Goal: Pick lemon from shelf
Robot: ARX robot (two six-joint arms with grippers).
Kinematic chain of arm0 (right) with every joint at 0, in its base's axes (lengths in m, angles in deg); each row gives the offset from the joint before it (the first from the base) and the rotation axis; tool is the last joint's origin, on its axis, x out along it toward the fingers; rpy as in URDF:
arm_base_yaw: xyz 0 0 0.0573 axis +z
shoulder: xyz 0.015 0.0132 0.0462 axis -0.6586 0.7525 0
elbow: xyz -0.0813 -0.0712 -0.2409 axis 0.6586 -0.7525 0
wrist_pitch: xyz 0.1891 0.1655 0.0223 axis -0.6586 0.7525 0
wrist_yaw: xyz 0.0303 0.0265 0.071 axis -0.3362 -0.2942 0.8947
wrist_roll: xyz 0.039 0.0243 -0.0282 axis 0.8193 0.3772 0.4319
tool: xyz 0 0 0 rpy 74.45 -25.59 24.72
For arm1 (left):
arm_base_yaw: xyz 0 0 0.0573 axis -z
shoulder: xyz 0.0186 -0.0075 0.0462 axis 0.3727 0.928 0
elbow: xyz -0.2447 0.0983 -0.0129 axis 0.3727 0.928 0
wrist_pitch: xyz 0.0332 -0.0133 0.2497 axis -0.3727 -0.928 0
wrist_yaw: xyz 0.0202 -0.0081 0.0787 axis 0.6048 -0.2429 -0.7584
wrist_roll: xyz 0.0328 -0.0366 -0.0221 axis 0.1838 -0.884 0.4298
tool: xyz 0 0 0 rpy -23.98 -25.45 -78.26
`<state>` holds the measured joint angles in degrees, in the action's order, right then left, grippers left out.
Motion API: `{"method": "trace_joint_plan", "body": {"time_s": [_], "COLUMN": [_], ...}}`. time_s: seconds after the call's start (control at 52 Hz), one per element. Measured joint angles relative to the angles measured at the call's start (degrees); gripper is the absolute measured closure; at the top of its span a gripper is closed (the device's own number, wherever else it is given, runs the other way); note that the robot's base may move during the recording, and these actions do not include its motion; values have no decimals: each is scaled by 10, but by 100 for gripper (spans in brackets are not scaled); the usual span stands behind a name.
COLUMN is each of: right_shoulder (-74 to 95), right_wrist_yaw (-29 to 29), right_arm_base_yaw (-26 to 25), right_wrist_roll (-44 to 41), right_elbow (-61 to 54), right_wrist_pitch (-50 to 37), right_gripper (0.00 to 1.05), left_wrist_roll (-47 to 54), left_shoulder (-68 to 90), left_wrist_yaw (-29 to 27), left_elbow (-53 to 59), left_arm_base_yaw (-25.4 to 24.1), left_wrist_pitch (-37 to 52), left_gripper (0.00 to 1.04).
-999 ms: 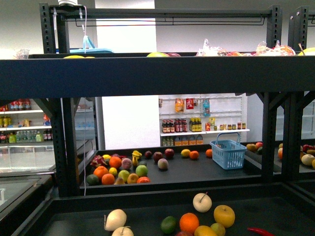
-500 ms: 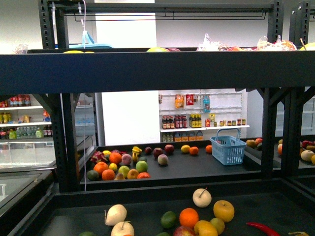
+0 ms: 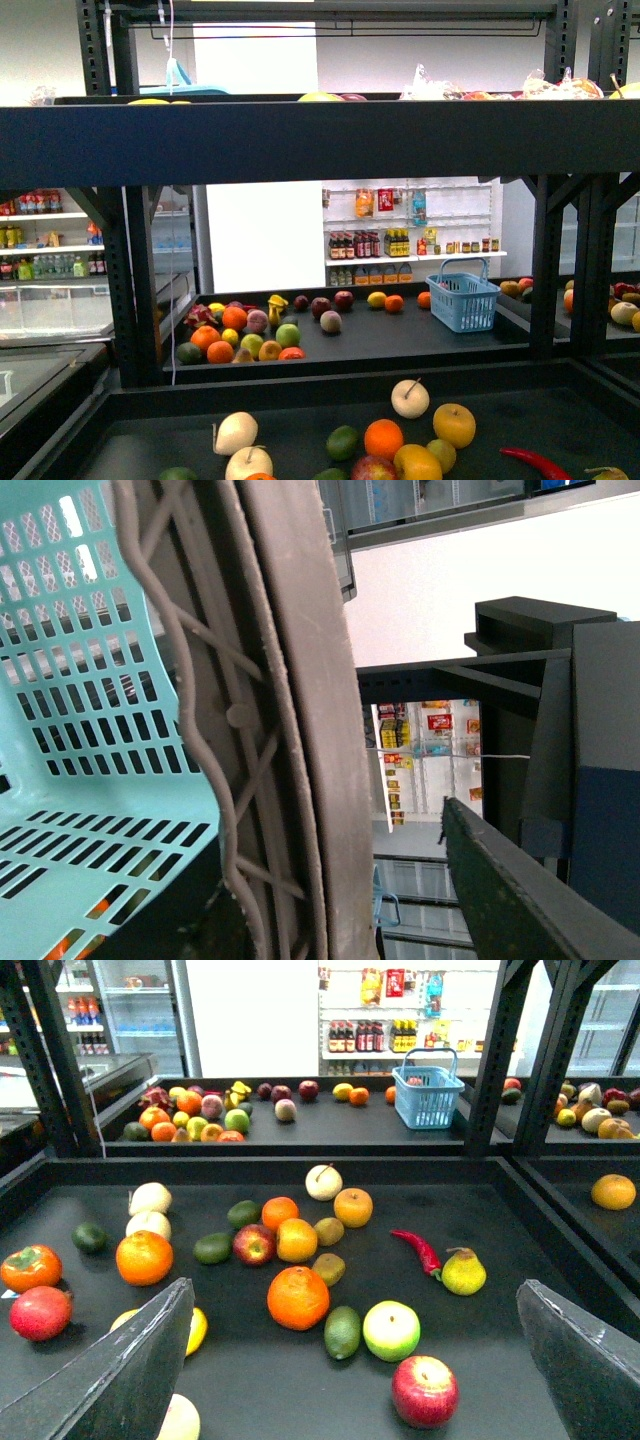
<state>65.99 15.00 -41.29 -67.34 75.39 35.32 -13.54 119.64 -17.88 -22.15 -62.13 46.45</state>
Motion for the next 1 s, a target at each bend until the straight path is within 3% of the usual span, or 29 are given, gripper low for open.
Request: {"method": "trace_joint_plan", "body": {"time_s": [0.192,0.25,0.673,0.999], "right_shoulder": [0,0,0,0], "right_wrist_yaw": [0,0,0,0], "right_arm_base_yaw": [0,0,0,0], "right_wrist_roll": [0,0,0,0], "right_elbow": [0,0,0,0], "right_wrist_pitch": [0,0,0,0], "right_gripper": [7,7,7,7], "left_wrist_roll": [6,0,64,138], "left_shoulder": [5,5,-76,-236], "left_wrist_yaw": [-4,-3,46,108], "left_elbow": [-1,-1,81,175], "left_arm_base_yaw": [0,0,13,78], "left_wrist_pitch": [-4,-6,-8,-33], "left_gripper": [82,86,89,94]}}
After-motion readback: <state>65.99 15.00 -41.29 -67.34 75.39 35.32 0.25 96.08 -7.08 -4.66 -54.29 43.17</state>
